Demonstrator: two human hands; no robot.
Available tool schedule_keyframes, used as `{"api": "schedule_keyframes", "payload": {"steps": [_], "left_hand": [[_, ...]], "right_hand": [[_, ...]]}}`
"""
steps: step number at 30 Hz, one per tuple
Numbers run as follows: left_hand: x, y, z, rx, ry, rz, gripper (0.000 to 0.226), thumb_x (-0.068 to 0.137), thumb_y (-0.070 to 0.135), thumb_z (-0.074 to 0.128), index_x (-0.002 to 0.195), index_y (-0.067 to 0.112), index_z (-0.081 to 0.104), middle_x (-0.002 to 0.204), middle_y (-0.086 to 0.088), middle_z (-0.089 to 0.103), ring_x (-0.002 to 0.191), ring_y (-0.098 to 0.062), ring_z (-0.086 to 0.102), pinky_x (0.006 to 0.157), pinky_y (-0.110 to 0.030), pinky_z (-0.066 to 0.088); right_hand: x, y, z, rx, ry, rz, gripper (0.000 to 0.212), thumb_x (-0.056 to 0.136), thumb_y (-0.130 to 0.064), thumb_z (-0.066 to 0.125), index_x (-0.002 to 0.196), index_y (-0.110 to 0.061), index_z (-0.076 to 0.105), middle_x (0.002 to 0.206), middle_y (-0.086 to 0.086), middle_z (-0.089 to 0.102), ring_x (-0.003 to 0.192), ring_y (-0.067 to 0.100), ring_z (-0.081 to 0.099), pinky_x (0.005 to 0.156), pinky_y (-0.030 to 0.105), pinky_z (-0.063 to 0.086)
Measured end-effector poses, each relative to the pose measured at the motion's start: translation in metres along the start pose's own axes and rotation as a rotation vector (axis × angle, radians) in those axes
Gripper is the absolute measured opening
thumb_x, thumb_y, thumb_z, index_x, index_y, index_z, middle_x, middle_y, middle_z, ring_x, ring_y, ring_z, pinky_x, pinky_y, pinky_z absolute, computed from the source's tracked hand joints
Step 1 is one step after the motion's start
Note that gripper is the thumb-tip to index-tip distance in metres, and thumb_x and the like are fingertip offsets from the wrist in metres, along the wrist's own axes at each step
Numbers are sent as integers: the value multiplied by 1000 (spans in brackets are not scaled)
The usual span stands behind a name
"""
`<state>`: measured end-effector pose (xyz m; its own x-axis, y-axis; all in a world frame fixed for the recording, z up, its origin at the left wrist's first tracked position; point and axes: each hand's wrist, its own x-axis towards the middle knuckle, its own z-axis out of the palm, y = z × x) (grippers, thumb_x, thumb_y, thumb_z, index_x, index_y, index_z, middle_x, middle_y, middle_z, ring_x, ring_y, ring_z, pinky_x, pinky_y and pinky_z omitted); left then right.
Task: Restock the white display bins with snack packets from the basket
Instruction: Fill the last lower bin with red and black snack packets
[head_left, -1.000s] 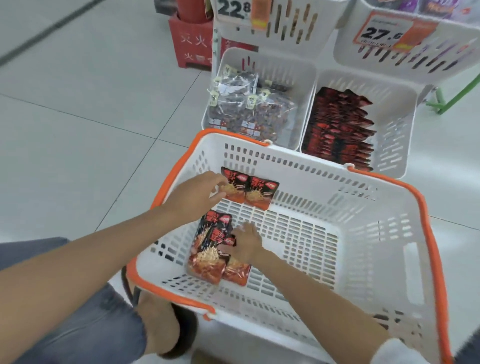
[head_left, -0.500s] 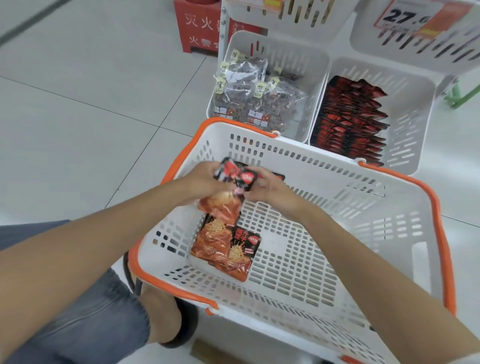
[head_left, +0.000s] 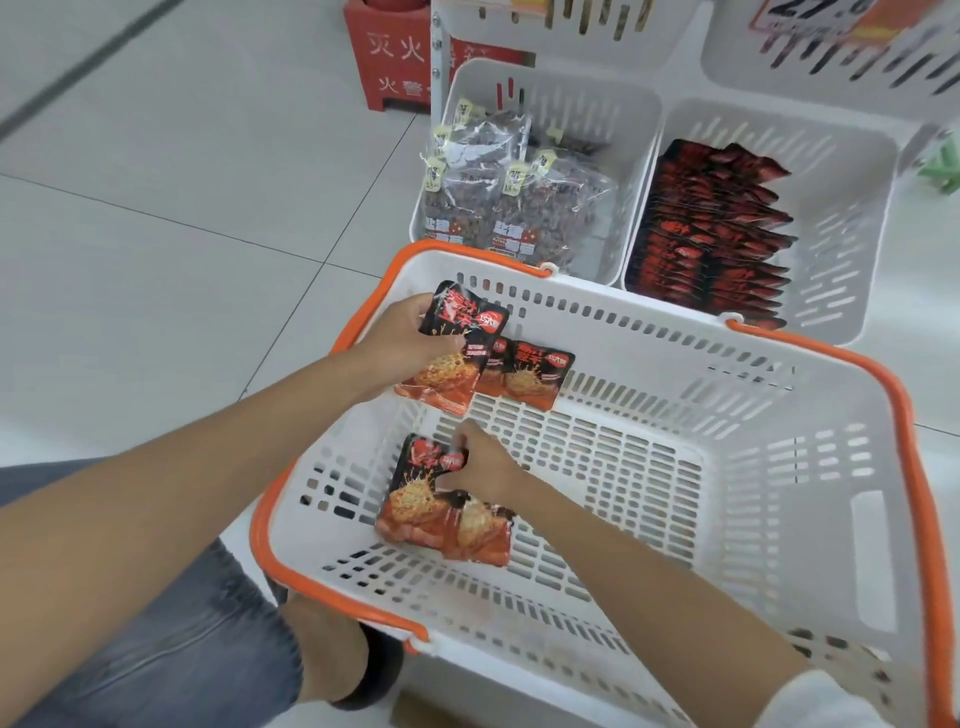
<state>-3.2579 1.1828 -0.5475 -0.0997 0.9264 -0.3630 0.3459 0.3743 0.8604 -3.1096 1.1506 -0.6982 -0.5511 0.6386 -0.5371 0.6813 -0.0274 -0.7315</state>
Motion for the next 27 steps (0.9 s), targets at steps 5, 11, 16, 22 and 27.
{"api": "schedule_keyframes", "payload": {"steps": [5, 11, 16, 22, 27], "left_hand": [[3, 8, 2, 0, 50, 46, 22, 97, 8, 58, 118, 13, 58, 109, -3, 64, 100, -23, 59, 85, -34, 47], [7, 26, 22, -41, 169, 48, 23, 101, 12, 49, 124, 11, 52, 109, -6, 59, 92, -20, 51, 78, -36, 42], [-6, 58, 66, -252, -40, -28, 20, 104, 21, 44, 120, 19, 55, 116, -9, 61, 102, -26, 55, 87, -39, 44], [-39, 121, 125, -117, -356, 22, 74, 82, 32, 78, 140, 31, 32, 107, 10, 63, 87, -9, 66, 78, -30, 57], [-17, 138, 148, -139, -222, 175, 95, 77, 18, 83, 151, 21, 23, 131, 6, 52, 101, -13, 62, 79, -26, 52]], "right_hand": [[-31, -4, -63, 108, 112, -52, 35, 82, -14, 76, 112, -10, 59, 107, -2, 58, 99, 17, 54, 79, 28, 40], [-105, -1, -173, 429, 217, -72, 25, 84, -1, 70, 108, -6, 63, 103, 13, 70, 97, 27, 68, 88, 40, 56], [-160, -24, -227, 626, 159, -212, 24, 86, 5, 62, 104, -9, 62, 88, 5, 68, 78, 16, 66, 73, 29, 57], [-183, -31, -247, 481, 486, -238, 32, 80, 1, 72, 107, -12, 61, 93, 7, 68, 83, 20, 63, 74, 33, 52], [-201, -32, -275, 459, 382, -94, 55, 87, -23, 71, 134, -26, 43, 124, 5, 63, 107, 23, 65, 89, 41, 55]]}}
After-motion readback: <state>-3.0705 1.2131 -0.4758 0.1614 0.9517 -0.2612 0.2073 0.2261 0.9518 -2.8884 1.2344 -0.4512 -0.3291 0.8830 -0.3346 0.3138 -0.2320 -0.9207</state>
